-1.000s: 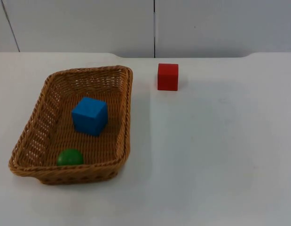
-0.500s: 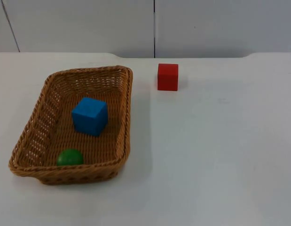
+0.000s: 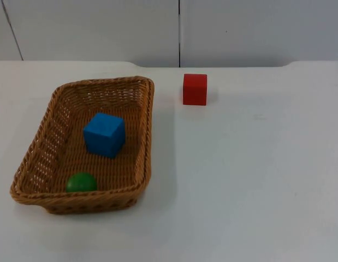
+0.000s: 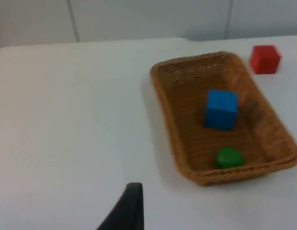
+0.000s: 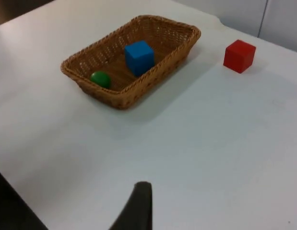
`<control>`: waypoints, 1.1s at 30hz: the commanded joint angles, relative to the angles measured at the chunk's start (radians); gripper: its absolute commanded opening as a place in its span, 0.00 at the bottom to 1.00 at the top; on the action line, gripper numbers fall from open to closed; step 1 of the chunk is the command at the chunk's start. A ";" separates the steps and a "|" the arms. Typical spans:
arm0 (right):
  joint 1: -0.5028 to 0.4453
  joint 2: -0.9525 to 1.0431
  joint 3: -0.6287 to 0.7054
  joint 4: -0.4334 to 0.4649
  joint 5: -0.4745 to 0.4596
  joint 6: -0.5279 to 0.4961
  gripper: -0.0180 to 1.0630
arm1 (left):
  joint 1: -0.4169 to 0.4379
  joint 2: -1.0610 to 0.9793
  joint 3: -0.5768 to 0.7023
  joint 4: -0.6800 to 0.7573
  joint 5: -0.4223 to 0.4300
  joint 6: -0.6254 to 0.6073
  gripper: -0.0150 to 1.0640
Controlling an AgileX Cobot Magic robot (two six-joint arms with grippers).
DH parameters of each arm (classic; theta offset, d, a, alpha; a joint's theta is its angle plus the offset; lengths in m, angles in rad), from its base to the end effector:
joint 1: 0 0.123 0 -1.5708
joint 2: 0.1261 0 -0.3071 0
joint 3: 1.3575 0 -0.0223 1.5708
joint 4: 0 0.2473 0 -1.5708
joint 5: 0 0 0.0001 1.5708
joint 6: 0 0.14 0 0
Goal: Place all geometric objects except the red cube into the basket.
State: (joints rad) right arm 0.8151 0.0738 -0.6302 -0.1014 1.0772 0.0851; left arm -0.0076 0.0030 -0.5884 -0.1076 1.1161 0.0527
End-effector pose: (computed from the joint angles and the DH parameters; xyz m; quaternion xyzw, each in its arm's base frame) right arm 0.0160 -0.0012 0.2918 -0.2969 0.7875 0.1884 0.5062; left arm 0.0009 -0.0135 0.2745 0.0313 0.8435 -0.0414 0.5346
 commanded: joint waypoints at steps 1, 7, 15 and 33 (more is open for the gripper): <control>-0.003 -0.074 0.013 -0.006 0.027 0.002 0.80 | -0.003 -0.003 0.010 0.095 0.001 -0.071 0.99; -0.001 -0.074 0.043 -0.009 0.065 0.002 0.80 | -0.003 -0.003 0.061 0.143 -0.015 -0.087 0.99; -0.001 -0.074 0.116 -0.004 0.002 -0.001 0.80 | -0.003 -0.003 0.093 0.129 -0.041 -0.087 0.99; -0.001 -0.074 0.116 -0.001 0.002 -0.006 0.99 | -0.003 -0.003 0.093 0.125 -0.041 -0.083 0.99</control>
State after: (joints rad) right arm 0.8151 0.0032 -0.5166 -0.1016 1.0908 0.0851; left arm -0.0076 0.0030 -0.5003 0.0200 1.0872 -0.0258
